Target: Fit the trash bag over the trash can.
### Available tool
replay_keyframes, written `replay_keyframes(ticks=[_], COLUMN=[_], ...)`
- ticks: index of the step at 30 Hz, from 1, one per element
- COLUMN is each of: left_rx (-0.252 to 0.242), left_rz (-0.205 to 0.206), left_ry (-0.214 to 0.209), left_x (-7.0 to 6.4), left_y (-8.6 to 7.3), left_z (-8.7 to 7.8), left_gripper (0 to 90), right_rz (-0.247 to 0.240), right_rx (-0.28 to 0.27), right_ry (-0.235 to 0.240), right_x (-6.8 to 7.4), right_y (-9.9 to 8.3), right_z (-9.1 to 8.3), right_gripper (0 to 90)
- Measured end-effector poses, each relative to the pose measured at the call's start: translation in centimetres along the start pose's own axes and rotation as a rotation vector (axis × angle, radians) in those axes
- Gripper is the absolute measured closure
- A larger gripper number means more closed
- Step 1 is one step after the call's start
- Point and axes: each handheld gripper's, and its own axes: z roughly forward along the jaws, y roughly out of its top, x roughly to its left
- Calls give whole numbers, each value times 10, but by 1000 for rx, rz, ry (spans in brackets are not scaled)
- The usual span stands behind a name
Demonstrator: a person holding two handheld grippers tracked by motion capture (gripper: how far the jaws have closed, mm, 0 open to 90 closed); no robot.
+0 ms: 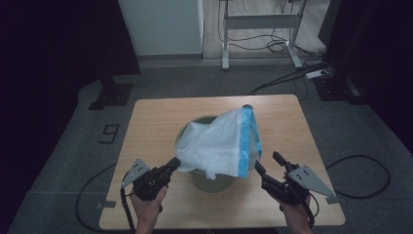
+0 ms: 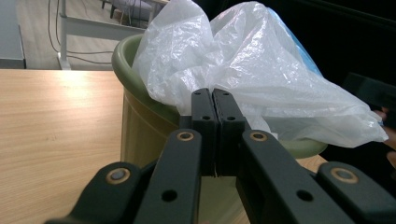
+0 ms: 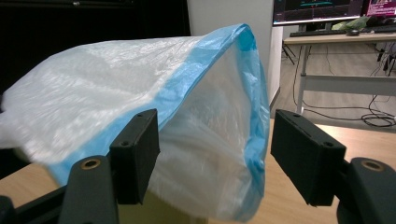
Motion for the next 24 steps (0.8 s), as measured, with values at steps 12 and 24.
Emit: replay_keyframes(ticks=[12, 24], left_rx=[15, 28], left_rz=[7, 18], left_ry=[-9, -15], left_x=[0, -1], left_y=[-4, -2], left_z=[1, 1], left_gripper=[886, 885], right_rz=[-17, -9], right_rx=[45, 65], right_ry=[33, 85], right_x=[14, 17], right_y=[7, 1], right_z=[48, 62], right_gripper=[294, 695])
